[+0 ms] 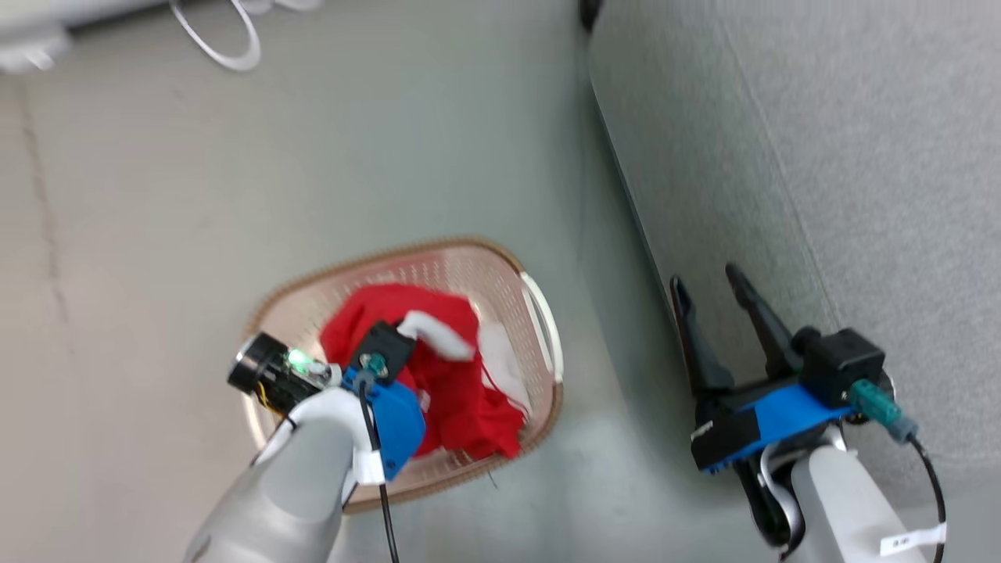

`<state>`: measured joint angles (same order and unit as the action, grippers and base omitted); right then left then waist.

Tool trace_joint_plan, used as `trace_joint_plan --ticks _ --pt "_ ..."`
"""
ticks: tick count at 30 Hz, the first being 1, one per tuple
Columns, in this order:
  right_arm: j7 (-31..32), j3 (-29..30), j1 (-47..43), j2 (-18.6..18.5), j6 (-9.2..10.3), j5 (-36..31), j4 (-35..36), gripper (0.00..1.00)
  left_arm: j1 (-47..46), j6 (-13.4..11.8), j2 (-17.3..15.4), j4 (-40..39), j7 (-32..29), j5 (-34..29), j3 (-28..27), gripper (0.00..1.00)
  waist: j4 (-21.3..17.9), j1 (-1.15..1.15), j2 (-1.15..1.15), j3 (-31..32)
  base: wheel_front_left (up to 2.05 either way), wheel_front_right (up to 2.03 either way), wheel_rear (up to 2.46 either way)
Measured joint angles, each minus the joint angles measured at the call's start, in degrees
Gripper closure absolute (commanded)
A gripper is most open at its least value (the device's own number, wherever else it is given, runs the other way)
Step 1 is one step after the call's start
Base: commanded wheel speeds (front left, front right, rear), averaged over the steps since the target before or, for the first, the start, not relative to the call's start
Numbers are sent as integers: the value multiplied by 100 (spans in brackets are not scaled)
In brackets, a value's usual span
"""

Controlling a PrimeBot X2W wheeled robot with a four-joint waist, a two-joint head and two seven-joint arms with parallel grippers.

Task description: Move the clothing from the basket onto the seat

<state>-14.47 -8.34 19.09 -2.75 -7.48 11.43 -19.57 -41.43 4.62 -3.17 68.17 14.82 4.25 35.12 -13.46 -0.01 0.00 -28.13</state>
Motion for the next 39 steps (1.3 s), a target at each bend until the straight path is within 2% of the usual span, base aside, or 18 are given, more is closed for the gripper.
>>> trace_joint_plan --ticks 7,12,20,26,33,39 --pt "219 71 -465 0 0 -234 -182 0 440 144 19 -633 18 442 354 100 297 -1 0 1024 0 0 0" --pt "434 174 -956 0 0 -363 -224 0 749 167 19 -1053 16 811 724 100 506 -1 0 1764 0 0 0" --pt "701 236 -1460 -2 0 -394 -7 0 753 120 26 -1678 18 1352 1212 100 857 -2 0 2680 0 0 0" --pt "822 163 -1490 -1 0 -375 146 0 444 15 23 -2091 19 1700 1490 100 1081 -1 0 2925 0 0 0" --pt "876 68 -1573 -2 0 -271 218 0 -3 34 26 -2452 12 2261 1852 100 1180 0 0 3025 0 0 0" --pt "878 -30 -1592 -2 0 -205 223 0 -318 -62 27 -2709 -118 2769 2121 100 1199 1 0 3060 0 0 0"
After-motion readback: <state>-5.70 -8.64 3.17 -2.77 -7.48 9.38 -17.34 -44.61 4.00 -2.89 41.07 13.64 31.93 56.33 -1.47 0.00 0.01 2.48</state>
